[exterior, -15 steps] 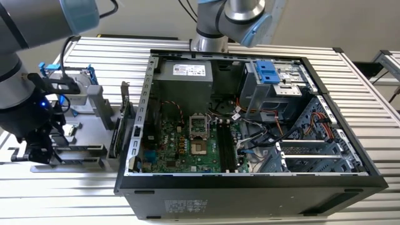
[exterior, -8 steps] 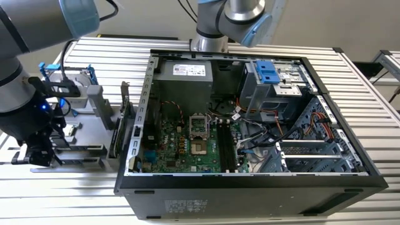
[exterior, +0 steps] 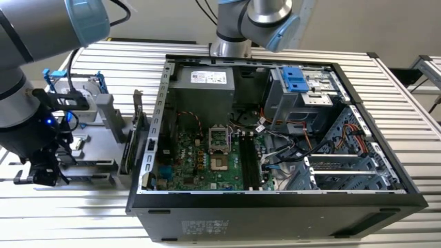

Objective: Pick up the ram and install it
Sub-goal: 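Pick up the ram and move it above insertion slot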

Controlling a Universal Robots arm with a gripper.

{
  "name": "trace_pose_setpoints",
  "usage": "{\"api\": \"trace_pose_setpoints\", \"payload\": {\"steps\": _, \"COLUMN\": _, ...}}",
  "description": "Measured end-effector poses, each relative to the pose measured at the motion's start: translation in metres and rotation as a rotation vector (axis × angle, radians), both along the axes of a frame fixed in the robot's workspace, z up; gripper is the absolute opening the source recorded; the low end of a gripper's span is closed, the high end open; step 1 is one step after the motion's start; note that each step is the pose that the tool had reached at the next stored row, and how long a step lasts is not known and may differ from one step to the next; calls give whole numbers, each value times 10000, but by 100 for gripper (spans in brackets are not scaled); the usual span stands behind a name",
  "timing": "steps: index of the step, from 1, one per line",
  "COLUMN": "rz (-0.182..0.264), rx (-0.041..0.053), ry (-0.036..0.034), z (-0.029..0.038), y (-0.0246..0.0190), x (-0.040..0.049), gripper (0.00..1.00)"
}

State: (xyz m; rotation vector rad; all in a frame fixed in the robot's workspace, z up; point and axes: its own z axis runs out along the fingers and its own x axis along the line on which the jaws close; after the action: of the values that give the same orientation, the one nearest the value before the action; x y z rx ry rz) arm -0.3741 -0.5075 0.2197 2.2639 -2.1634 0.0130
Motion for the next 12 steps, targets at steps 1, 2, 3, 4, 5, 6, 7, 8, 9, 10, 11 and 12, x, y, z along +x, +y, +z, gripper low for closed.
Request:
{"api": "trace_pose_setpoints", "payload": {"steps": 1, "rz": 0, "rx": 0, "ry": 1, "z": -6, "y": -2, "x": 0, "gripper": 100}}
{"api": "trace_pose_setpoints", "payload": {"steps": 2, "rz": 1, "rx": -1, "ry": 2, "z": -13, "y": -4, "x": 0, "gripper": 100}}
{"api": "trace_pose_setpoints", "payload": {"steps": 3, "rz": 0, "rx": 0, "ry": 0, "z": -22, "y": -4, "x": 0, "gripper": 100}}
{"api": "trace_pose_setpoints", "payload": {"steps": 4, "rz": 0, "rx": 0, "ry": 1, "z": -30, "y": -5, "x": 0, "gripper": 100}}
{"api": "trace_pose_setpoints", "payload": {"steps": 5, "rz": 1, "rx": 0, "ry": 6, "z": -60, "y": -5, "x": 0, "gripper": 100}}
{"api": "trace_pose_setpoints", "payload": {"steps": 6, "rz": 1, "rx": -1, "ry": 8, "z": -79, "y": -5, "x": 0, "gripper": 100}}
{"api": "trace_pose_setpoints", "payload": {"steps": 7, "rz": 1, "rx": 0, "ry": 12, "z": -85, "y": -5, "x": 0, "gripper": 100}}
{"api": "trace_pose_setpoints", "payload": {"steps": 8, "rz": 1, "rx": -2, "ry": 18, "z": -85, "y": -6, "x": 0, "gripper": 100}}
{"api": "trace_pose_setpoints", "payload": {"steps": 9, "rz": 0, "rx": -2, "ry": 21, "z": -85, "y": -6, "x": 0, "gripper": 100}}
{"api": "trace_pose_setpoints", "payload": {"steps": 10, "rz": 0, "rx": -2, "ry": 23, "z": -85, "y": -5, "x": 0, "gripper": 100}}
{"api": "trace_pose_setpoints", "payload": {"steps": 11, "rz": 0, "rx": 0, "ry": 45, "z": -87, "y": -5, "x": 0, "gripper": 100}}
{"api": "trace_pose_setpoints", "payload": {"steps": 12, "rz": 0, "rx": 0, "ry": 60, "z": -87, "y": -5, "x": 0, "gripper": 100}}
